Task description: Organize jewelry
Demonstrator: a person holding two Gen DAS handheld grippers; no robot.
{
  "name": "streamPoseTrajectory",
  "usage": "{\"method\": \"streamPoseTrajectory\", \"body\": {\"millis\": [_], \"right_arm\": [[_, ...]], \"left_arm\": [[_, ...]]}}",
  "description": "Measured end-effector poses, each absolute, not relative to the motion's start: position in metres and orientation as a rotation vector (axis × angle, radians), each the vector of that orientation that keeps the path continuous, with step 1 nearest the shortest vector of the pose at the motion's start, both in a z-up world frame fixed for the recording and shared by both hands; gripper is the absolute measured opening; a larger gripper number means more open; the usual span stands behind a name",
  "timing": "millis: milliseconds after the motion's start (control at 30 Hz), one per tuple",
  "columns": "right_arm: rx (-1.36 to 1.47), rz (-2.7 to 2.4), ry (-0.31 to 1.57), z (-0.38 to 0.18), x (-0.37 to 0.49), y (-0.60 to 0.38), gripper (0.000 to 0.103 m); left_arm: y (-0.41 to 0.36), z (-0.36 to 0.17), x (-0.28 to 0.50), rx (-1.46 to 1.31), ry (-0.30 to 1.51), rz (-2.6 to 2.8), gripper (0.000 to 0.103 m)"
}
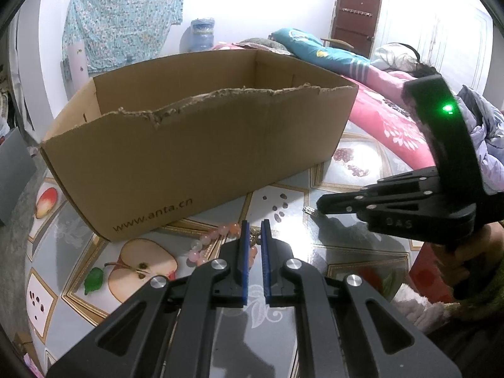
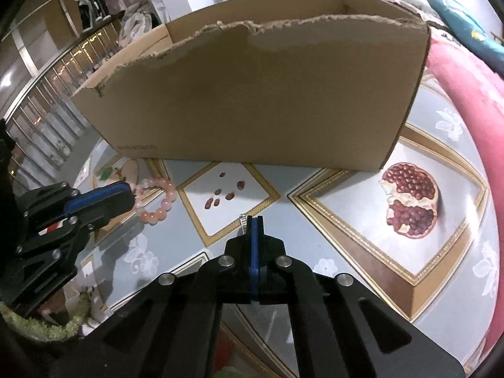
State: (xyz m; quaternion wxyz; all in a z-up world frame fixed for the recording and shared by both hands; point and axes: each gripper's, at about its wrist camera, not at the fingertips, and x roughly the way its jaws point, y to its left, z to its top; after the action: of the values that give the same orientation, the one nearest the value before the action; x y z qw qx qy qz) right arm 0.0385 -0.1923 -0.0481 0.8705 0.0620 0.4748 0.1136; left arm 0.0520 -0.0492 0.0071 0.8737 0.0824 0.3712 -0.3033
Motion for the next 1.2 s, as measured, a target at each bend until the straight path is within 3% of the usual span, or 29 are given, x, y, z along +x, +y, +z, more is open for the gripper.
{"method": "streamPoseTrajectory", "body": {"millis": [233,333,433,500,1200], "right_arm": [[0.048,0.253,0.981,-0.044,0.032,-0.177,0.004],[0.004,0.248,0.989,-0.046,0.037,-0.168,0.017],[-0.088,0.232,0.995,-0.048,0.038,-0.154,0.017],[-0.108,0.226,1.009,-0.048,0.040,-0.149,0.003],[0.077,0.248,1.035,-0.051,0.041,-0.167,0.000]], "left_arm": [[-0.050,0.006,0.053,0.173,0.776,-0.633,0.006],[-0.051,0.006,0.053,0.174,0.776,-0.631,0.006],[-0.051,0.006,0.054,0.172,0.777,-0.627,0.006],[-0.051,0.005,0.054,0.171,0.776,-0.625,0.006],[-0.051,0.002,0.052,0.170,0.786,-0.630,0.006]]}}
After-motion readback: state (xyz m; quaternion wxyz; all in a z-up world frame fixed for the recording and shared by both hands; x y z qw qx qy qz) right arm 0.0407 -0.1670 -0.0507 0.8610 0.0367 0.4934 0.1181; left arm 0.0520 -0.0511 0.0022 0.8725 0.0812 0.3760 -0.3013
